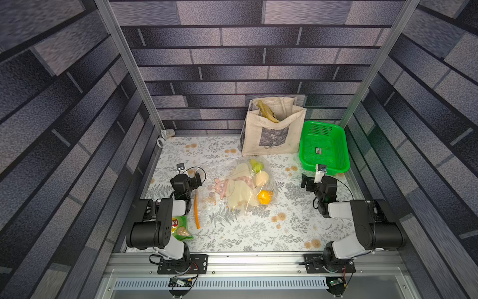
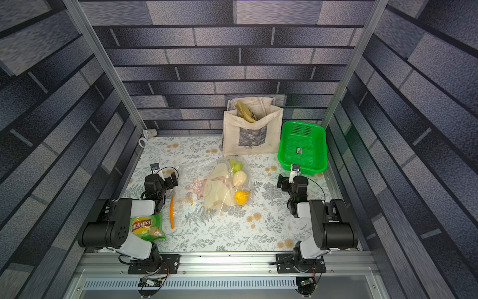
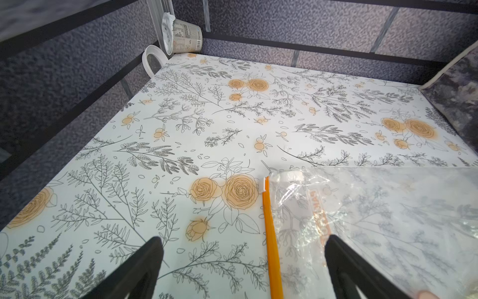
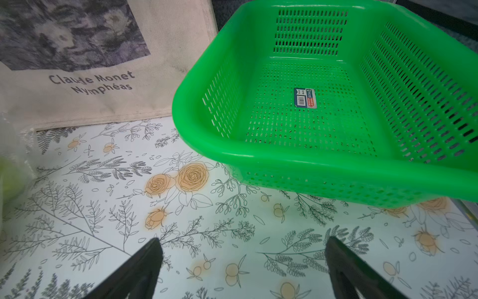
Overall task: Open the zip-top bag and take out the pear
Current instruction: Pick up the zipper food storage bag at the center of the board.
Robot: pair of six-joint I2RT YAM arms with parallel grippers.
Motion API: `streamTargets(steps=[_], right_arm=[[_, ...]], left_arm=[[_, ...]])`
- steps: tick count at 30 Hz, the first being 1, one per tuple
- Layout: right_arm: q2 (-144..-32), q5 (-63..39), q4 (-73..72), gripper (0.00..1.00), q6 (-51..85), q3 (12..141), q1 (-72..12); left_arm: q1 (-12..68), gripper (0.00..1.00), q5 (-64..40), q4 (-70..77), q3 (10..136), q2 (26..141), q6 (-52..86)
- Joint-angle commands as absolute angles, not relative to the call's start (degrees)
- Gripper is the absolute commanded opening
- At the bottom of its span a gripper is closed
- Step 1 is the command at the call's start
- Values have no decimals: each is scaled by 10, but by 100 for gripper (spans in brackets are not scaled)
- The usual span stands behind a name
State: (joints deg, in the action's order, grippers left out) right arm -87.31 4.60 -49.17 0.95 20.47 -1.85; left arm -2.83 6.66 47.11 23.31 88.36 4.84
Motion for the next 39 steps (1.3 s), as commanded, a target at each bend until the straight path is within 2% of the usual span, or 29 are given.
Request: streamTargets(steps=[1,12,19,21,24,28,33,39], right_arm=[[-871,44,-497,100,4,214,-17],[-871,43,-496,100,4,215,-17],[-871,40,-494,100,5,216,-17],[-834,14,-452,93,-3,222,-17],[-721,26,-165,89,29,323,-19],[-649,-46,-10,85,65,391,-22],[-619,-152,141,83,98,461,-38],[-648,-267,233,79,79,506,-94]], left_arm=[[-30,100,64,466,241,883,36],[-49,100,4,456,245,882,38],[-49,100,4,458,245,882,38],[-44,100,25,442,246,857,39],[-36,100,131,284,293,766,78],[-43,100,134,42,406,689,160],[-28,99,58,-146,481,652,205],[-34,82,-91,-296,523,687,259]])
